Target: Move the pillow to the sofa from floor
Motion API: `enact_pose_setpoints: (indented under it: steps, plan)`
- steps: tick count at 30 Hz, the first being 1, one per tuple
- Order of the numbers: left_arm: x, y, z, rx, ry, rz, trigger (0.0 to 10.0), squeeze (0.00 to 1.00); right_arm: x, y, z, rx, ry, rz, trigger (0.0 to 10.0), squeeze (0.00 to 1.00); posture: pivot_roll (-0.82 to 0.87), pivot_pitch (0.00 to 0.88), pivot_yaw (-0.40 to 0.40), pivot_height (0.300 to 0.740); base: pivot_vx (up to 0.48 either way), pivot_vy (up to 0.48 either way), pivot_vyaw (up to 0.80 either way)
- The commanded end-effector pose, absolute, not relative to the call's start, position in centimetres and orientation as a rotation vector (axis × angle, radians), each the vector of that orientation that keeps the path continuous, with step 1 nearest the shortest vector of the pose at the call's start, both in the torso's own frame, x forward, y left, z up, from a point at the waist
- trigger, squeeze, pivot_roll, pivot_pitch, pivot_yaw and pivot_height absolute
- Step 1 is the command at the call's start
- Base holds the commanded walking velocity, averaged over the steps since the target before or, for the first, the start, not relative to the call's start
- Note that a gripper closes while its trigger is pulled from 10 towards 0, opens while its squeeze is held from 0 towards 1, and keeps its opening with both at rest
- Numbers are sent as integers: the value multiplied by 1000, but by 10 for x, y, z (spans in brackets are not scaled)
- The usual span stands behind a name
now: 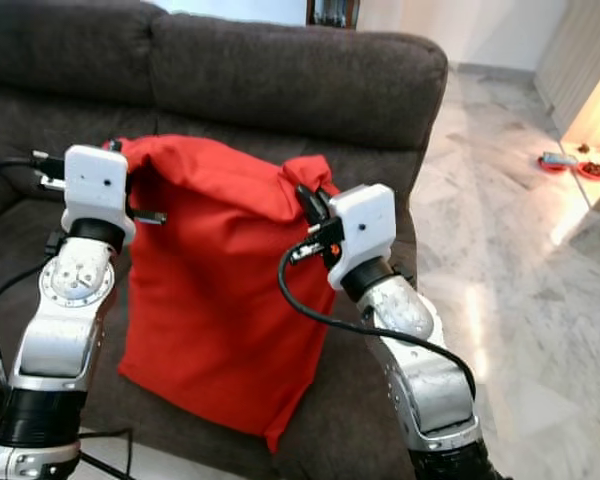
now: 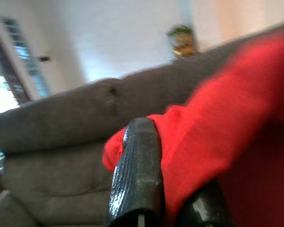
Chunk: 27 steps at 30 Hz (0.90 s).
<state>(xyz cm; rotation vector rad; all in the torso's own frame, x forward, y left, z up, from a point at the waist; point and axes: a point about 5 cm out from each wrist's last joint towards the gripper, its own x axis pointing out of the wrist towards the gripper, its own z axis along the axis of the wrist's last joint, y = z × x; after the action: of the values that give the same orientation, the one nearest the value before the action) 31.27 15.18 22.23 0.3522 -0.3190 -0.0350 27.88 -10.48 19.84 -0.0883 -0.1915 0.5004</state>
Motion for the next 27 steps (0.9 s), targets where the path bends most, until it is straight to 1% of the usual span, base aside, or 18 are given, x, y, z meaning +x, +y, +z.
enact_pose_setpoints:
  steps: [1,2,3,4,5,6,9,14,15,16,17,18,19,20,21,27]
  plan:
    - [311,139,211,373,-267,-138,10000,0,276,-97,197,-117,-175,559,10000,0,80,36,-40,740,0,0,0]
    - [309,135,204,389,-241,-184,10000,0,273,-92,196,-125,-168,585,10000,0,80,38,-41,740,0,0,0]
    - [309,135,204,389,-241,-184,10000,0,273,-92,196,-125,-168,585,10000,0,80,38,-41,740,0,0,0]
    - [308,132,199,396,-211,-223,10000,0,272,-89,195,-128,-159,602,10000,0,81,37,-41,740,0,0,0]
    - [308,132,199,396,-211,-223,10000,0,272,-89,195,-128,-159,602,10000,0,81,37,-41,740,0,0,0]
    - [306,132,197,431,-214,-227,10000,0,269,-85,195,-141,-156,630,10000,0,79,38,-42,740,0,0,0]
    - [306,132,198,425,-218,-222,10000,0,266,-80,194,-147,-153,672,10000,0,80,37,-43,740,0,0,0]
    - [308,132,203,419,-229,-211,10000,0,265,-81,194,-151,-149,680,10000,0,75,35,-43,740,0,0,0]
    - [308,133,203,416,-230,-210,10000,298,265,-81,194,-151,-149,680,10000,0,75,35,-43,740,0,0,0]
    - [308,133,203,414,-232,-208,10000,1000,265,-81,195,-150,-150,679,10000,0,75,35,-43,740,0,0,0]
    - [308,133,204,414,-234,-207,10000,1000,265,-81,195,-150,-150,679,10000,0,75,35,-43,740,0,0,0]
    - [308,132,205,414,-239,-208,10000,1000,265,-81,195,-140,-152,685,10000,561,75,35,-43,740,0,0,0]
    - [308,132,205,416,-243,-207,10000,1000,264,-80,196,-134,-154,691,10000,925,77,36,-42,740,0,0,0]
    - [308,132,205,416,-243,-207,10000,1000,264,-80,196,-134,-154,691,10000,925,77,36,-42,740,0,0,0]
    - [308,133,206,415,-247,-204,10000,1000,263,-79,196,-132,-154,700,10000,1000,78,35,-43,740,0,0,0]
    - [308,133,209,410,-257,-199,10000,1000,263,-77,197,-131,-164,706,10000,1000,78,35,-41,740,0,0,0]
